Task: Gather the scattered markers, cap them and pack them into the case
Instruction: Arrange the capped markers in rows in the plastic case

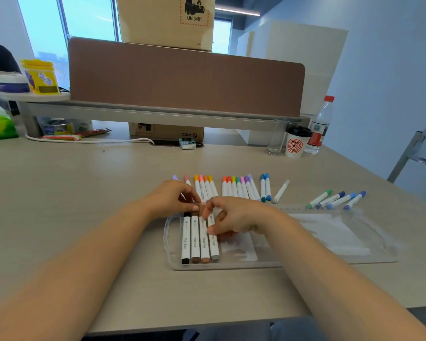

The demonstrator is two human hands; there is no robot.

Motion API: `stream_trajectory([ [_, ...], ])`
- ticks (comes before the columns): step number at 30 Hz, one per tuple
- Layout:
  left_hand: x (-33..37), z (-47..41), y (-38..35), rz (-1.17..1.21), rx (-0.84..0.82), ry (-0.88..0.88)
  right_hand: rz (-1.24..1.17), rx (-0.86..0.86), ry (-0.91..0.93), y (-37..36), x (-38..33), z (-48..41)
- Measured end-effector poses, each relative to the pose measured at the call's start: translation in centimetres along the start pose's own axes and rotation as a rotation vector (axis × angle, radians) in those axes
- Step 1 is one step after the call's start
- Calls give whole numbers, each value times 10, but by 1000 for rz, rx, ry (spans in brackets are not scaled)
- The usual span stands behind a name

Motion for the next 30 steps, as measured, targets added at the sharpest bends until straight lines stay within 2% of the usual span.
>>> stream_trajectory([
  [16,0,-1,0,-3,5,0,266,175,-84,11,6,-4],
  [19,0,-1,0,-18,-7,4,288,187,-27,11,1,-1],
  [21,0,-2,-1,-32,-18,4,213,198,37,17,1,2],
  [23,-1,-2,-1,-38,-25,8,39,328,73,42,7,2],
  [25,-1,-3,-2,-50,-24,11,-145,556,48,82,27,-1],
  [26,-2,-4,-1,-59,-15,13,-163,670,7,100,38,-3],
  [28,-1,-7,1,-91,17,6,16,817,-133,122,58,-13],
  [30,-1,-9,1,-150,36,3,225,796,-278,126,73,-31],
])
Point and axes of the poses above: each hand's wrist, its own z-axis away from the middle knuckle, its own y-axis out of the back of the hand, x = y × z, the point moved 9 cm from there along -z, towards the middle knuckle, and after that the axes turned 13 degrees about -y, right-handed, at the moved point
